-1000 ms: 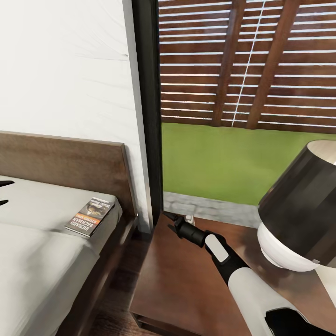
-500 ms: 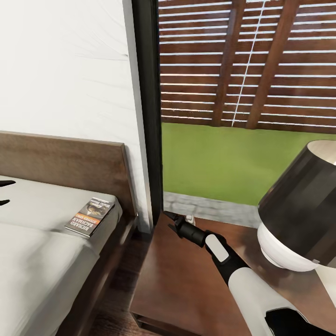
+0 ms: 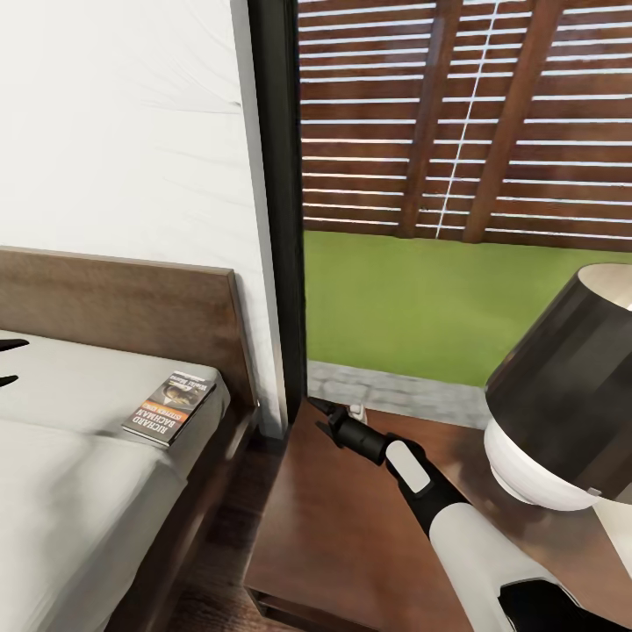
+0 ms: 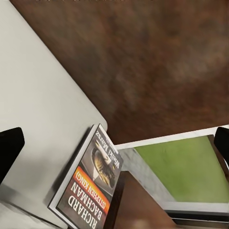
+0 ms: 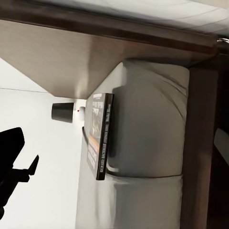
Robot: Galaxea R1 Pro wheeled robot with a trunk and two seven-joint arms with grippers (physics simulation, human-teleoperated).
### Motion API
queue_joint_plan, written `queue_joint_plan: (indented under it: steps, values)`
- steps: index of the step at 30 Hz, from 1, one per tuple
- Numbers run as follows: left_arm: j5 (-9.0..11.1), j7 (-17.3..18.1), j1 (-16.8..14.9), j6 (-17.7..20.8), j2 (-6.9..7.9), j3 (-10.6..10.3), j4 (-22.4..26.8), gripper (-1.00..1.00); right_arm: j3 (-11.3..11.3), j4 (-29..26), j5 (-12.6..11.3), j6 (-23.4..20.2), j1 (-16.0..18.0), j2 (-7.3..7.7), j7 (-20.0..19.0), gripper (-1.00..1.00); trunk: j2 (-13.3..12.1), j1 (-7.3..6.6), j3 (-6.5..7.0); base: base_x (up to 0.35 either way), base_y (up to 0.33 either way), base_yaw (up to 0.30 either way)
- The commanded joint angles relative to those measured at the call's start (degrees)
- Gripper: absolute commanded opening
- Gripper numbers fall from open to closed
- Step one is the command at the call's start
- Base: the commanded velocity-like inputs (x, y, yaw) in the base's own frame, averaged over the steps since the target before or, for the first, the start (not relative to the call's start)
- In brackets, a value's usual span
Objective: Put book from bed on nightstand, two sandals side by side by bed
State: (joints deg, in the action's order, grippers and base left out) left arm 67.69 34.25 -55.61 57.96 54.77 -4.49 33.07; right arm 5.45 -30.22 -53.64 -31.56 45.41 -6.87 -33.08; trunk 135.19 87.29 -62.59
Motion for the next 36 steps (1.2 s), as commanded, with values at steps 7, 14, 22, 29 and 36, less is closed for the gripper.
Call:
queue_joint_plan:
  steps: [7,14,22,29,36]
  values:
    - [-0.1,0.6,-0.1,0.0,0.07,-0.3,-0.1,1.0,0.1,0.0,-0.3,-0.3,0.0,0.02,0.0,1.0,0.0,-0.01,-0.05,0.0,0.0,0.0]
    - [-0.1,0.6,-0.1,0.0,0.07,-0.3,-0.1,1.0,0.1,0.0,-0.3,-0.3,0.0,0.02,0.0,1.0,0.0,-0.01,-0.05,0.0,0.0,0.0]
    - [-0.1,0.6,-0.1,0.0,0.07,-0.3,-0.1,1.0,0.2,0.0,-0.3,-0.3,0.0,0.02,0.0,1.0,0.0,-0.01,-0.05,0.0,0.0,0.051]
    - [-0.1,0.6,-0.1,0.0,0.07,-0.3,-0.1,1.0,0.2,0.0,-0.3,-0.3,0.0,0.02,0.0,1.0,0.0,-0.01,-0.05,0.0,0.0,0.11]
    - [-0.1,0.6,-0.1,0.0,0.07,-0.3,-0.1,1.0,0.3,0.0,-0.3,-0.3,0.0,0.02,0.0,1.0,0.0,-0.01,-0.05,0.0,0.0,0.057]
